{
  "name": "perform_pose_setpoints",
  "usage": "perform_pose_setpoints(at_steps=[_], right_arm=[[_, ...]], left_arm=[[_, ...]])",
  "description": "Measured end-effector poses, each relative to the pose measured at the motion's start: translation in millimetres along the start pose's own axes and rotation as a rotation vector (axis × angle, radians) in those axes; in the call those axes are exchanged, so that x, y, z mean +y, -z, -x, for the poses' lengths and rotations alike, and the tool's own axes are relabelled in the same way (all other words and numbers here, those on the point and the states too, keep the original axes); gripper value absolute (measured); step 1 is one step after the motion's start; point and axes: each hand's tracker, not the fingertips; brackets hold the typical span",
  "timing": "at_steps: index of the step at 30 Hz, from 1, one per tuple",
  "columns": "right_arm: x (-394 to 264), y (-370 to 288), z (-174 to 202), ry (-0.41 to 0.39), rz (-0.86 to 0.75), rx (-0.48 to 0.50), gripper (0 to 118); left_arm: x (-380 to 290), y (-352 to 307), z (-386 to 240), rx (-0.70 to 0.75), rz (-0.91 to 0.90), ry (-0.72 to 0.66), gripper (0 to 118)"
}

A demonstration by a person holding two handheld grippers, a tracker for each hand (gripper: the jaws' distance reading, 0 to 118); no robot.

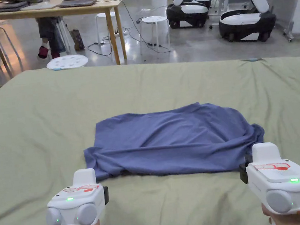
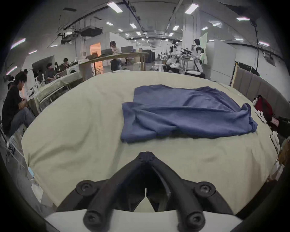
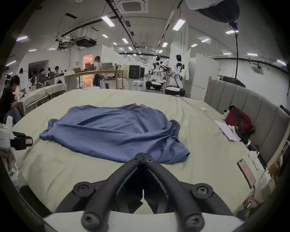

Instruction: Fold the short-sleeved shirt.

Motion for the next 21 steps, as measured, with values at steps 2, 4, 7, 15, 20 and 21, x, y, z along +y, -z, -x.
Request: perform_pose_setpoints(at_steps=[2,4,7,15,20,21], right_arm=[[-0.3,-0.1,-5.0,-0.003,0.009,-0.001,0],[-1.5,3.5,-9.2,-0.005,0.018,-0.003,0],[-5.7,11.0,-20.2,0.001,0.033,-0.009,0],[-11.9,36.8,-52.7,0.024,0.091,-0.056,0],[-8.6,57.3,-72.2,0.014,0.149,-0.095,0],[-8.1,64.3,-76.9,0.019,0.162,-0.096,0]], left_arm=[[9.1,16.9,9.0,0.014,0.006,-0.030,0],[21.5,29.5,16.1,0.062,-0.008,-0.066,30],[38.8,56.0,20.8,0.114,0.030,-0.045,96],[46.5,108.3,3.2,0.139,0.157,0.069,86],[52.0,102.0,-24.4,0.143,0.129,0.257,23],[50.2,101.4,-28.4,0.181,0.123,0.301,7]])
